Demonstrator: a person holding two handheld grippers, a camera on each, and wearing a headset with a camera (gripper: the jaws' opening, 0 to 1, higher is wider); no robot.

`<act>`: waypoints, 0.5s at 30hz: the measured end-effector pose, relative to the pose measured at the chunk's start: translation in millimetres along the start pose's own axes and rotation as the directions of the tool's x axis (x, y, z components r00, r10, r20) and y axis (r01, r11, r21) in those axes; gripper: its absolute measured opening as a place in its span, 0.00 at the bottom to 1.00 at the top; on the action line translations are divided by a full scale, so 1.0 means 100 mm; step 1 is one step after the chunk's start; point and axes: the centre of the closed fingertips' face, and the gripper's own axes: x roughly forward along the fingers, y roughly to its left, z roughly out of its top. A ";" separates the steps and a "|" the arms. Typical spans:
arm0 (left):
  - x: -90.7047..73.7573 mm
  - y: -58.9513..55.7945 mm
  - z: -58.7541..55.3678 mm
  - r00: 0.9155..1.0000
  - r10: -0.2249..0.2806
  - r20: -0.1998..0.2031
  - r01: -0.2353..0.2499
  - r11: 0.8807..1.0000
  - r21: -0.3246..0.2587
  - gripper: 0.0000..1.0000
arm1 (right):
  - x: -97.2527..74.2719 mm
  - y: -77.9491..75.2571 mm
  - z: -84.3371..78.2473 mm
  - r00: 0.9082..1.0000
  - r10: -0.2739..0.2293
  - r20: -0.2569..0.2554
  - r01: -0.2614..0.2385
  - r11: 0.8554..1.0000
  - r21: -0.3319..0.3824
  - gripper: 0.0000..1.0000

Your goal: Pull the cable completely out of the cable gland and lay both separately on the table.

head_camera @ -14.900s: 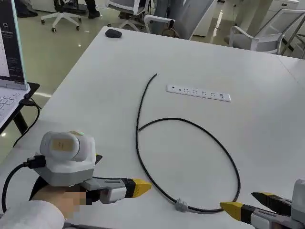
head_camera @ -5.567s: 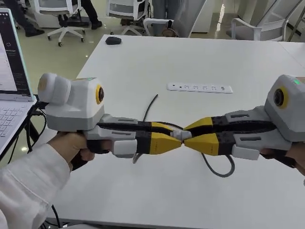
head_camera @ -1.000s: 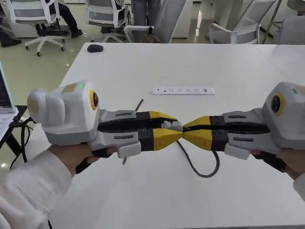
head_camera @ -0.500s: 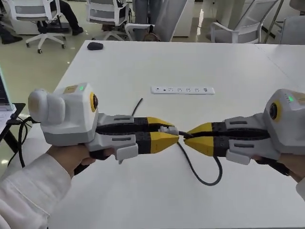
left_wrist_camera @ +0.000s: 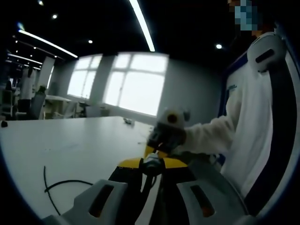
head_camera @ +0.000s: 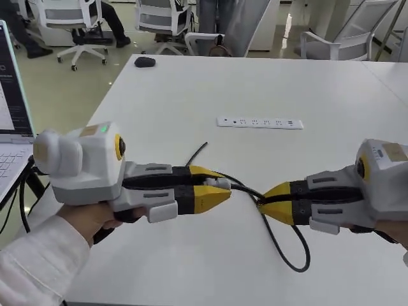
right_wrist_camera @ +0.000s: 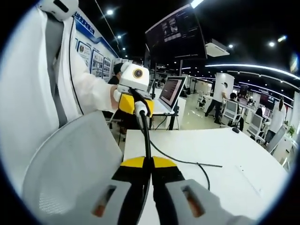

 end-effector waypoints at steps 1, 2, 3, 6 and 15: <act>-0.01 0.01 0.00 1.000 0.001 0.001 -0.001 1.000 -0.001 0.16 | -0.01 -0.01 -0.03 1.000 -0.003 -0.004 0.003 1.000 0.011 0.02; -0.01 0.02 0.01 1.000 0.004 0.006 -0.004 1.000 -0.003 0.16 | -0.02 -0.01 -0.05 1.000 -0.006 -0.008 0.006 1.000 0.020 0.02; -0.02 0.02 0.02 1.000 0.006 0.008 -0.006 1.000 -0.004 0.16 | -0.04 -0.02 -0.07 1.000 -0.011 -0.012 0.011 1.000 0.028 0.02; -0.02 0.03 0.02 1.000 0.004 0.012 -0.004 1.000 -0.010 0.16 | -0.08 -0.03 -0.10 1.000 -0.029 -0.009 0.029 0.998 0.052 0.02; 0.03 0.00 -0.02 1.000 -0.022 -0.007 0.022 1.000 -0.009 0.16 | -0.09 0.03 -0.16 0.999 -0.023 -0.045 0.027 0.996 0.086 0.03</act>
